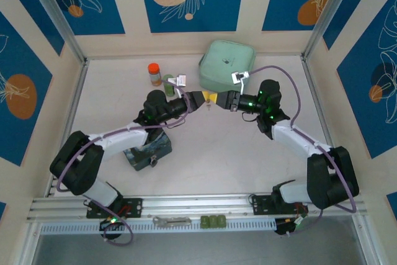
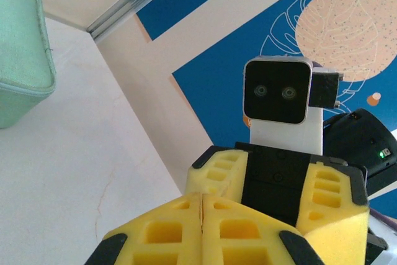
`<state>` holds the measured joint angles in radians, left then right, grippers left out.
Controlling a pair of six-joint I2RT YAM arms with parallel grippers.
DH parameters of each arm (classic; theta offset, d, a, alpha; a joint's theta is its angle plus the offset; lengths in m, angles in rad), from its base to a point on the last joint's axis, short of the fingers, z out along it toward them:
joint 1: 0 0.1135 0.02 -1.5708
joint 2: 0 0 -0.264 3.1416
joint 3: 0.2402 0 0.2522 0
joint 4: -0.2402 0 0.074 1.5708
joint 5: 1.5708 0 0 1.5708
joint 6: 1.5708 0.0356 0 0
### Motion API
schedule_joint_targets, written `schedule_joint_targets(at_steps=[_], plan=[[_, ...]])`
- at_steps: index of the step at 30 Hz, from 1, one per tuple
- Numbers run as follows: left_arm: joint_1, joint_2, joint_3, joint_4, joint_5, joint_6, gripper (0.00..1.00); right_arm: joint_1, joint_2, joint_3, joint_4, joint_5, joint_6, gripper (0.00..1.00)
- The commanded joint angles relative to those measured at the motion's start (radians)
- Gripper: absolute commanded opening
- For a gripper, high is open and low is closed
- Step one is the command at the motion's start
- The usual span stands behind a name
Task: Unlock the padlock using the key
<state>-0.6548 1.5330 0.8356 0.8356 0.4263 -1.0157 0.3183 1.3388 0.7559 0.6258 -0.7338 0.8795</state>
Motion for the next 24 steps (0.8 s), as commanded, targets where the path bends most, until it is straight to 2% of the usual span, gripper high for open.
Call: schedule_joint_targets(at_steps=[1, 14, 24], plan=[[-0.002, 0.007, 0.003, 0.082, 0.015, -0.025, 0.00, 0.009, 0.027, -0.007, 0.033, -0.008, 0.006, 0.37], [-0.003, 0.021, 0.000, 0.164, -0.004, -0.088, 0.00, 0.027, 0.060, -0.018, 0.053, -0.016, 0.012, 0.31], [-0.004, 0.021, 0.008, 0.192, -0.004, -0.110, 0.00, 0.025, 0.070, -0.028, 0.052, 0.005, 0.010, 0.39]])
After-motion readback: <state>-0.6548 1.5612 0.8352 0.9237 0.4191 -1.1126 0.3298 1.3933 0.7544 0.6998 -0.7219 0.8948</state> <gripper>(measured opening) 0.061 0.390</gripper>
